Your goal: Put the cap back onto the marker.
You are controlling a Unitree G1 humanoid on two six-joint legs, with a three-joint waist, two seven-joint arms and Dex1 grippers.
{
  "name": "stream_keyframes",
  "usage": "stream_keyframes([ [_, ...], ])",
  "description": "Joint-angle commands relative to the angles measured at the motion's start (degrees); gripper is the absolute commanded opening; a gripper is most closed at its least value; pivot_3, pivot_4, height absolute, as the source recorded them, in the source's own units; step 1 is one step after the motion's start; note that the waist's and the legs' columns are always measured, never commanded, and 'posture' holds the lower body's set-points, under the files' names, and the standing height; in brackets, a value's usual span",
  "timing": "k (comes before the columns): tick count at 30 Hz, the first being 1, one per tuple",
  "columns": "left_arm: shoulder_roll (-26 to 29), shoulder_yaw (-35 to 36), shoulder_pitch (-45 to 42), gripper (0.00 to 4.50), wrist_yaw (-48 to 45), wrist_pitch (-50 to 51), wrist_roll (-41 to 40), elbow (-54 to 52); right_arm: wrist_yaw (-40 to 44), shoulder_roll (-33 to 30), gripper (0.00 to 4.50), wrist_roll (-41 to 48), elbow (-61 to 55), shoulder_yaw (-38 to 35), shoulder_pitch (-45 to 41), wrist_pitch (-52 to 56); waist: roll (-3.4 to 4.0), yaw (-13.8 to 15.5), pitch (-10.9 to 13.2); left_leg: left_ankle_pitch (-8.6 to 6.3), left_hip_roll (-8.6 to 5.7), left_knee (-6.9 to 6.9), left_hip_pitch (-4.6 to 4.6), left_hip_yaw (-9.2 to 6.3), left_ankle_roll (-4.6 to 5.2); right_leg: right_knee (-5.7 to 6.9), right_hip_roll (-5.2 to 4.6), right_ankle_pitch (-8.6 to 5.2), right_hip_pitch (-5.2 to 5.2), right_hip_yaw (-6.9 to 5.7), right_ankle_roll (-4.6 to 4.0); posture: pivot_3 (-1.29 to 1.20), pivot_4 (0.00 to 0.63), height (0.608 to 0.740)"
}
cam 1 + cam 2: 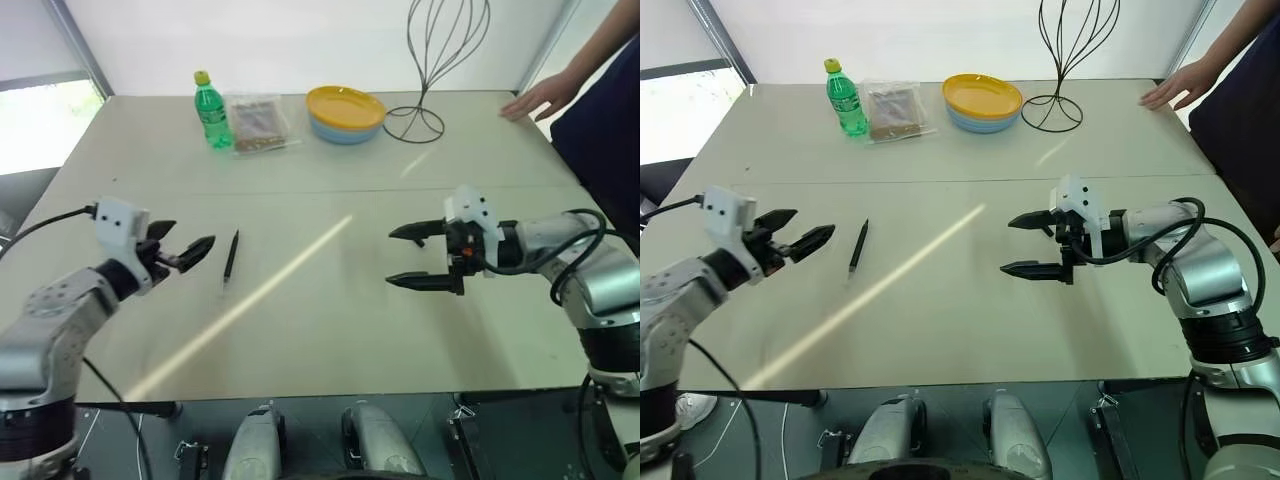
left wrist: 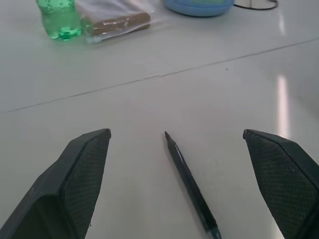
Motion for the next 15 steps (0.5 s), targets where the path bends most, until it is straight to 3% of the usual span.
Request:
stream_keyframes([
  [1,-4.9,-3.2,-2.0,4.44,10.1,5.4,3.2,-2.5,-0.9,0.7,4.50,-0.9,-0.4,-0.3,-0.4,-1.7,0.00,-0.1,0.0,0.00,-0.04,0.05,-0.02,-0.01,0.00,0.00,0.06,0.09,0.01,0.00,0.16,0.00,0.150,0.740],
  [6,-11.5,-6.6,-0.1,4.44,16.7,6.9,7.2,-1.7,-1.2,1.2,4.50,-1.6,-0.2,-0.1,-0.1,-2.7,0.00,-0.3,0.0,0.00,0.00,0.08,-0.02,-0.04,0.00,0.01,0.12,0.11,-0.01,0.03,0.18,0.00,0.150,0.740],
  [15,-15.3,-8.6,-0.4,4.44,19.1,4.3,11.7,2.1,-1.7,1.6,4.50,-1.7,-0.2,-0.5,0.3,-3.1,0.00,0.0,0.0,0.00,-0.06,0.19,-0.03,-0.07,0.00,0.02,0.14,0.09,0.05,0.01,0.15,0.00,0.150,0.740],
])
